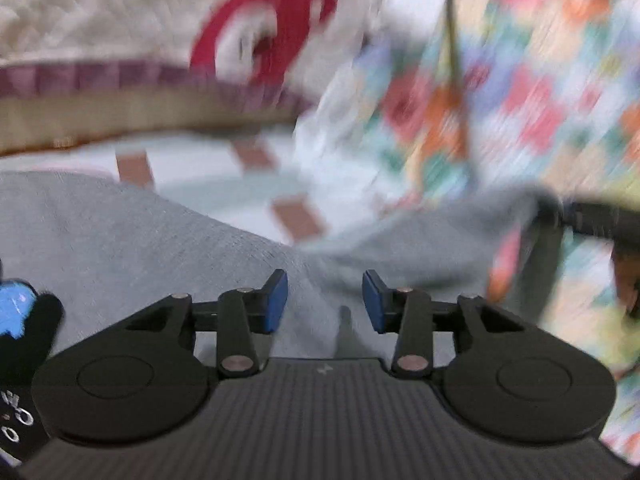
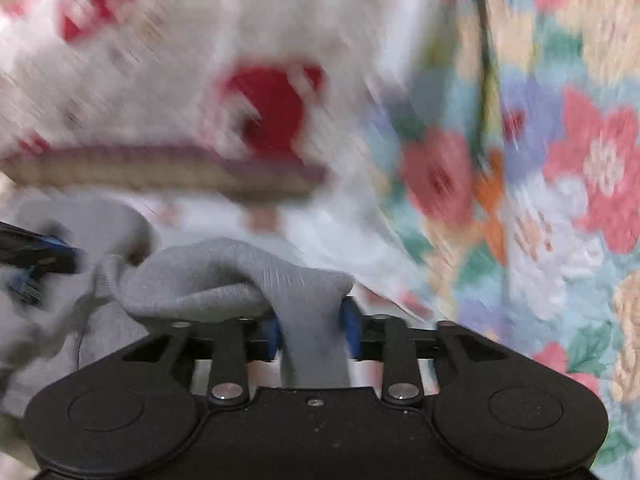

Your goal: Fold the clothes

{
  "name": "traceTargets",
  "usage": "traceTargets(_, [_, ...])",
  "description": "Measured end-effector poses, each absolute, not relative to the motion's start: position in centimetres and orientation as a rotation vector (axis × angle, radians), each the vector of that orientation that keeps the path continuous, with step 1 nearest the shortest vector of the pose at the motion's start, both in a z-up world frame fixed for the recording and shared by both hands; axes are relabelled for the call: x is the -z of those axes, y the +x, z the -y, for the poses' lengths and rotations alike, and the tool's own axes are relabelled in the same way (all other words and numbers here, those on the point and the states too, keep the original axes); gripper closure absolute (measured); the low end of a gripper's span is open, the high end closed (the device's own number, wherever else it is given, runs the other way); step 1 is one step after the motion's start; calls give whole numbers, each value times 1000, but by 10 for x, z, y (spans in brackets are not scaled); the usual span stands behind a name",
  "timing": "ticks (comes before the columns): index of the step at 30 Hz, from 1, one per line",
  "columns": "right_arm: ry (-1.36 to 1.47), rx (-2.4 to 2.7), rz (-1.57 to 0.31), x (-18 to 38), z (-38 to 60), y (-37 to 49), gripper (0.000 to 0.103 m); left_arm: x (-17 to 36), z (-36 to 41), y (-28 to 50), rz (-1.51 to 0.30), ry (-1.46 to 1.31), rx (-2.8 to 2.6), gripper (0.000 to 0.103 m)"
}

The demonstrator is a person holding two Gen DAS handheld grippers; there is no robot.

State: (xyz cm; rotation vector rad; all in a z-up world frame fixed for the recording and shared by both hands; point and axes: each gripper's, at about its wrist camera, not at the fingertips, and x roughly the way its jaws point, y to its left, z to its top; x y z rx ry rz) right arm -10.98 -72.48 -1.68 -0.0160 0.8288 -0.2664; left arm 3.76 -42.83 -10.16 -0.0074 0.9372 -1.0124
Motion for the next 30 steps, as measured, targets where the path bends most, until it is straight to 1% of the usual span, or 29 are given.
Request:
traceTargets(2, [12,357,-847,53,756,-97,64,118,437,19,-973,64,1054,63])
traceTargets(5, [152,391,-830,93,782,-98,65,134,445,-5,-988,195,1095,62])
traceTargets(7, [181,411,-797,109,780,-110,64,139,450,-13,-985,246,1116,62])
traceTargets(9, [189,412,-767,115,770,-128,64,144,456,-18,-994,272,1136,57])
traceTargets(10, [190,398,-752,118,765,-140,59,147,460,-18,-1009,263,1145,56])
traceTargets(11, [190,384,-737,120,759,-151,52,149,464,-18,-1023,254,1155,56])
traceTargets(13, [138,359,-747,126,754,-174,44,152,473,-19,-1041,239,1189,55])
traceTargets(17, [-36,332,-838,146,743,-189,44,159,499,-33,-1025,320,1242,50])
traceTargets(21, [-158,315,-960,172,742,-178,44,172,512,-43,-1080,489,1160,50])
traceTargets(22, [-194,324,-984,179,742,-174,44,173,510,-41,-1104,474,1157,51])
traceTargets(24, [-211,342,-959,182,748,-168,43,172,502,-35,-1156,409,1165,51])
traceTargets(26, [-171,362,-939,182,761,-161,45,173,496,-34,-1166,394,1163,48])
traceTargets(27, [-146,365,-927,182,769,-157,50,176,494,-34,-1163,399,1160,45])
traceTargets(29, [-115,363,-898,179,779,-148,89,181,492,-37,-1155,413,1155,35])
traceTargets(30, [-102,362,-883,177,784,-144,90,184,492,-38,-1152,420,1156,34])
